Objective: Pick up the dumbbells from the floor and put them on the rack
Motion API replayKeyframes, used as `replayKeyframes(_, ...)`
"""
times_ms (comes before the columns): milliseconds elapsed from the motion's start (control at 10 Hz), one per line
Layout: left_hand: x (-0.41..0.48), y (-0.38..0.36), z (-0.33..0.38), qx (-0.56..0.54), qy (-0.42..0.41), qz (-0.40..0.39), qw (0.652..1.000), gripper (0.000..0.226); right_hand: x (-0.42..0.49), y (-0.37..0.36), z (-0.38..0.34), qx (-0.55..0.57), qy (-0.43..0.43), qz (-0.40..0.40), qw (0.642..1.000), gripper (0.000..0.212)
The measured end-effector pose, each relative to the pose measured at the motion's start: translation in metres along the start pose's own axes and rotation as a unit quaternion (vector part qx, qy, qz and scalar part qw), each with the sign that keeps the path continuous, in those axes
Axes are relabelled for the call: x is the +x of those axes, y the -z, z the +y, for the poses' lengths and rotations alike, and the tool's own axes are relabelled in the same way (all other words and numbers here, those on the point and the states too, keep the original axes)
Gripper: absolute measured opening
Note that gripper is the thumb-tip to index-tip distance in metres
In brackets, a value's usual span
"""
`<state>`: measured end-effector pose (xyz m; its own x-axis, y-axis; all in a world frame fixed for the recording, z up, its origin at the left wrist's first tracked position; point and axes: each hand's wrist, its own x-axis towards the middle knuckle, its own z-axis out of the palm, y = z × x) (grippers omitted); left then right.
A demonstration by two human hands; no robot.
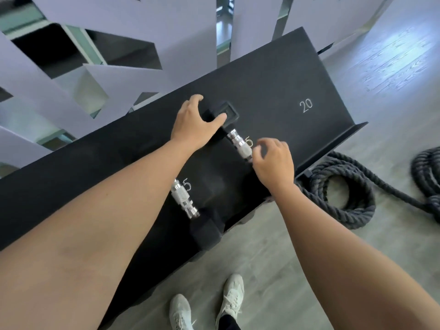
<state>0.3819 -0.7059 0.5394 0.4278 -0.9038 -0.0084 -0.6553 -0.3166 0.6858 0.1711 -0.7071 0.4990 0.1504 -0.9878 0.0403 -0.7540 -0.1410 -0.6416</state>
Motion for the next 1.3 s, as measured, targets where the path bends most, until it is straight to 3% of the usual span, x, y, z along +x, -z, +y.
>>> replayKeyframes(100,0.015,-0.035,0.004,-0.034,0.016,-0.030,0.999,0.096,0.005,-0.006,0.046,-0.011,-0.053,-0.040,0.998,0.032)
replayKeyframes(200,0.024,-0.052,0.002,-0.014,0.003,-0.030,0.999,0.099,-0.001,-0.015,0.063,-0.010,-0.077,-0.078,0.994,0.036)
replayKeyframes(400,0.029,-0.067,-0.003,0.005,-0.027,0.060,0.998,0.086,-0.018,-0.017,0.074,-0.095,0.043,-0.129,0.986,0.082)
replayKeyframes(500,0.034,-0.072,0.003,0.002,-0.034,0.062,0.998,0.085,-0.008,-0.011,0.075,-0.112,0.035,-0.183,0.976,0.090)
replayKeyframes(1000,0.053,-0.078,0.019,0.016,-0.047,0.004,0.999,0.086,0.000,-0.012,0.082,-0.099,0.017,-0.175,0.980,0.089)
replayKeyframes(1200,0.052,-0.058,0.029,0.029,-0.015,-0.091,0.995,0.091,0.007,0.003,0.063,-0.123,-0.006,-0.198,0.972,0.083)
replayKeyframes(1300,0.047,-0.029,0.049,-0.001,0.001,-0.073,0.997,0.082,0.036,0.034,0.021,-0.109,0.014,-0.140,0.984,0.076)
